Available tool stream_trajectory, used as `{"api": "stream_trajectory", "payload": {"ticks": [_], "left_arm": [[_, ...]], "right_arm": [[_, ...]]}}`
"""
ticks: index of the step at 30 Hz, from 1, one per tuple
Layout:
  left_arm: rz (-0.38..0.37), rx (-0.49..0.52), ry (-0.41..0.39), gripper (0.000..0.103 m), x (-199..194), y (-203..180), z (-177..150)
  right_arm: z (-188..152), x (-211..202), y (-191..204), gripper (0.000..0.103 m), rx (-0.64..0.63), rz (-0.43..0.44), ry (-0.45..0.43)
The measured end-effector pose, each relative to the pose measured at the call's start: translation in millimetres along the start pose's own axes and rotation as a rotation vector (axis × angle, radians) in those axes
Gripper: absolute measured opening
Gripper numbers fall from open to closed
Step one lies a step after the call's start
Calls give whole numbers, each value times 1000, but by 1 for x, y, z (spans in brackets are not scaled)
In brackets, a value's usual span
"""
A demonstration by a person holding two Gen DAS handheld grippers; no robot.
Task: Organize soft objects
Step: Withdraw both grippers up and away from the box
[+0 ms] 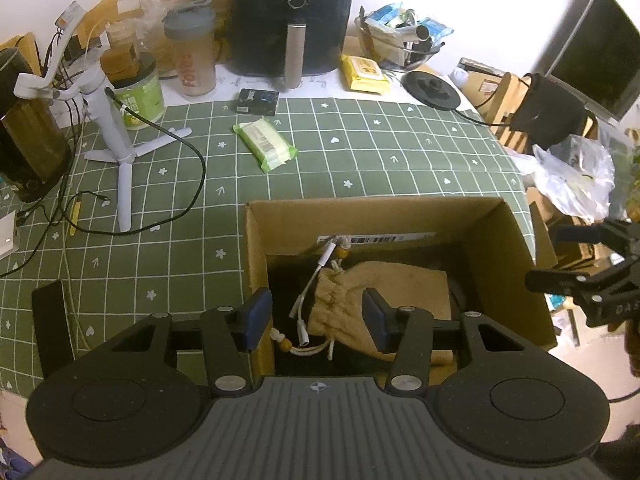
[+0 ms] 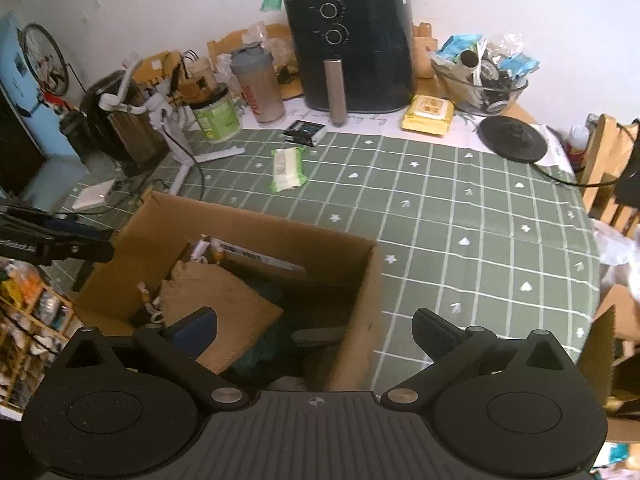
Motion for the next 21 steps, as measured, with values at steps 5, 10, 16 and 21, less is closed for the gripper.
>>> {"api": "stream_trajectory", "payload": {"ticks": [5,10,16,21], "left_arm": [[6,7,-16,49,-2,-1,1],[4,20,-46,49,-5,-2,7],[6,34,-78,49,-6,-5,16],[9,50,-90,49,-4,-4,20]], "right_arm": [[4,0,-1,103,-39,-56,15],[6,1,-2,103,-59,-71,20],[10,3,-3,103,-71,-83,13],[15,3,-6,103,-77,-93,-6]]}}
Point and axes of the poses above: each gripper's, at about its wrist camera, not at the fingertips, and x roughly the way its jaws point, y to its left, z to its top, the point moved 10 cm from there along x, roughly the way its jaws point, and after that the axes turned 15 degrees about z, right-handed, at the moved point
